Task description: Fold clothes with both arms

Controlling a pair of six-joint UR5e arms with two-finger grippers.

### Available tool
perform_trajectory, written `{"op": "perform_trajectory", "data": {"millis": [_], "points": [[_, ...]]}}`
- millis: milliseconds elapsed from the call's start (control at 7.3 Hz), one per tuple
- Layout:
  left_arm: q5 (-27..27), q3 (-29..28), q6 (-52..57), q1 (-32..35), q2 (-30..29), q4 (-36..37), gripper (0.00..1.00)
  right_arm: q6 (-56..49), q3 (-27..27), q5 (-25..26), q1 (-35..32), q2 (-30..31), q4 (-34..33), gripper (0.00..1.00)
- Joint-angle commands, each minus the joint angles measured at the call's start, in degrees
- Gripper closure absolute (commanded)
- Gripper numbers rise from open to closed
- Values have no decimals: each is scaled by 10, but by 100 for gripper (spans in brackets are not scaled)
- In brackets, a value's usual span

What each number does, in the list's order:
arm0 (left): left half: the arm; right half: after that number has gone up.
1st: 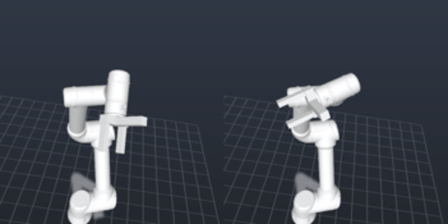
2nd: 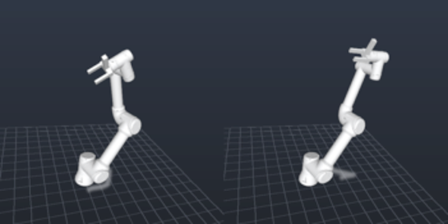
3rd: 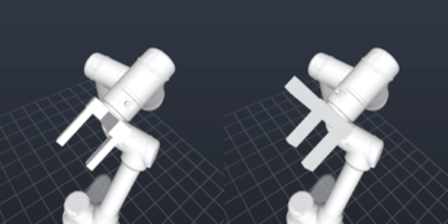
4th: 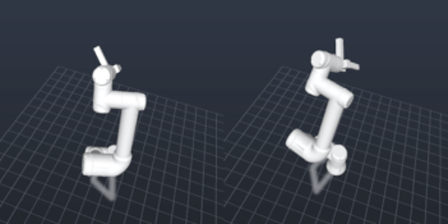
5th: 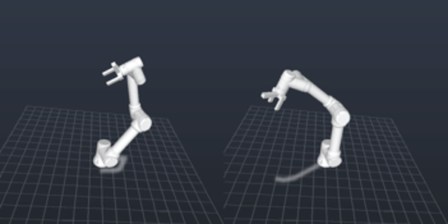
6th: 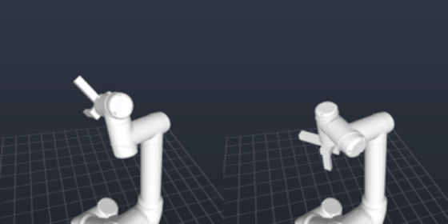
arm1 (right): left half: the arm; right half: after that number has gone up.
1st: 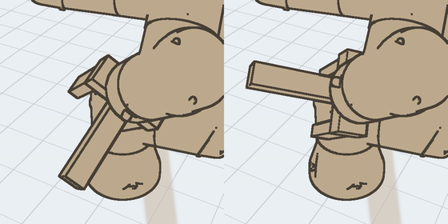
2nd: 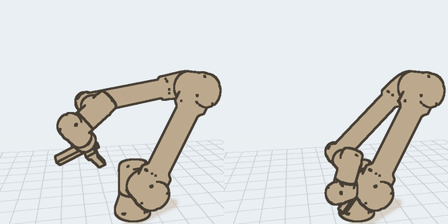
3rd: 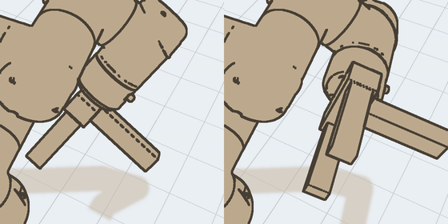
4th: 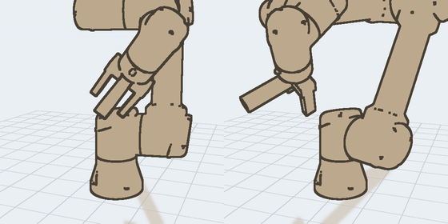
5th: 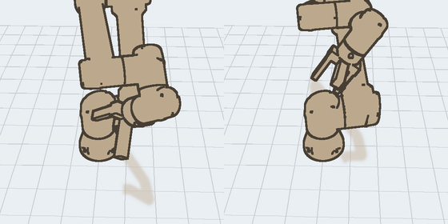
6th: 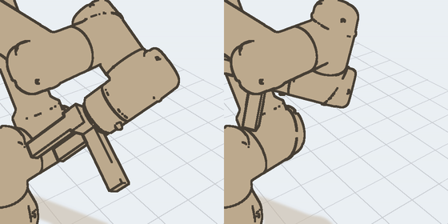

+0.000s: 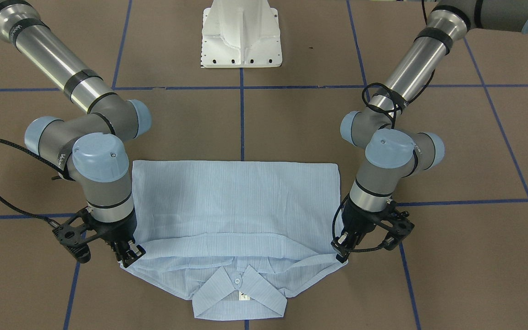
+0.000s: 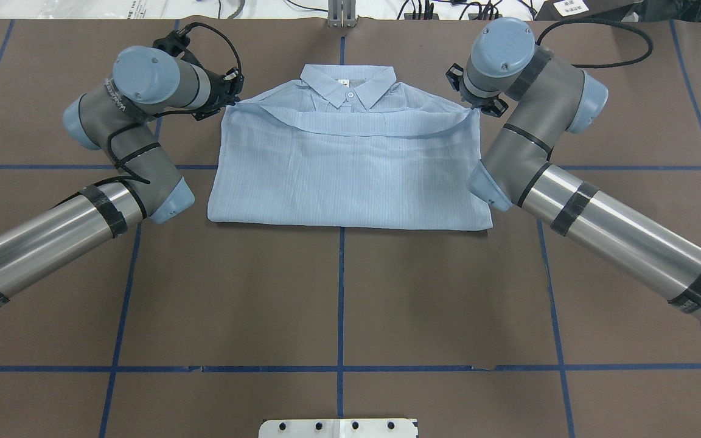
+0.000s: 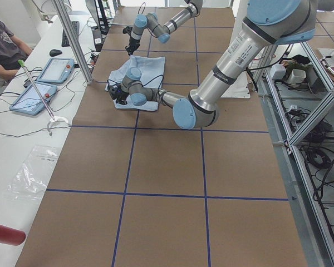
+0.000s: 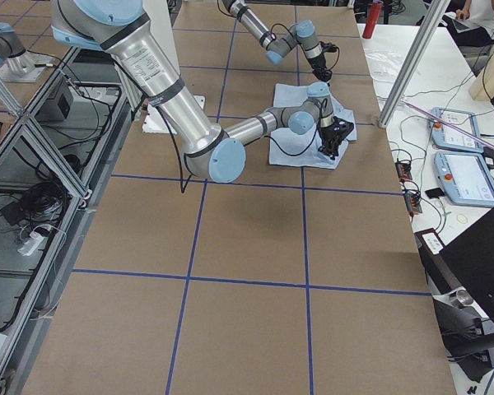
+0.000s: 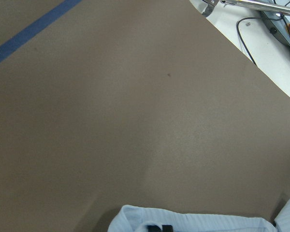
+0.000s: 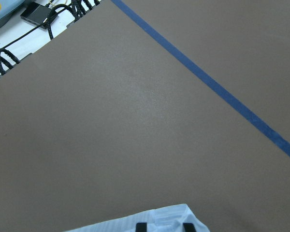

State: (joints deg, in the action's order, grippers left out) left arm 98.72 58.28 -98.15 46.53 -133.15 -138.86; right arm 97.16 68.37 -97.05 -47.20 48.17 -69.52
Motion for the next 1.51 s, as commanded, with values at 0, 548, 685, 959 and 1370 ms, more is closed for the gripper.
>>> {"op": "perform_trajectory", "data": {"millis": [0,548,685,959,1370], "points": [[1,2,22,11,3,0,64,4,45,-2,3,15,-1,42],[34,82,22,16,82,-79,64,104,294,-38,101,218,-3,22],[34,95,19,16,88,-78,63,126,299,-25,118,240,1,23],[34,102,17,16,88,-75,63,134,306,-13,134,252,1,25],[34,102,16,16,89,-73,63,135,309,1,148,261,1,27]]}}
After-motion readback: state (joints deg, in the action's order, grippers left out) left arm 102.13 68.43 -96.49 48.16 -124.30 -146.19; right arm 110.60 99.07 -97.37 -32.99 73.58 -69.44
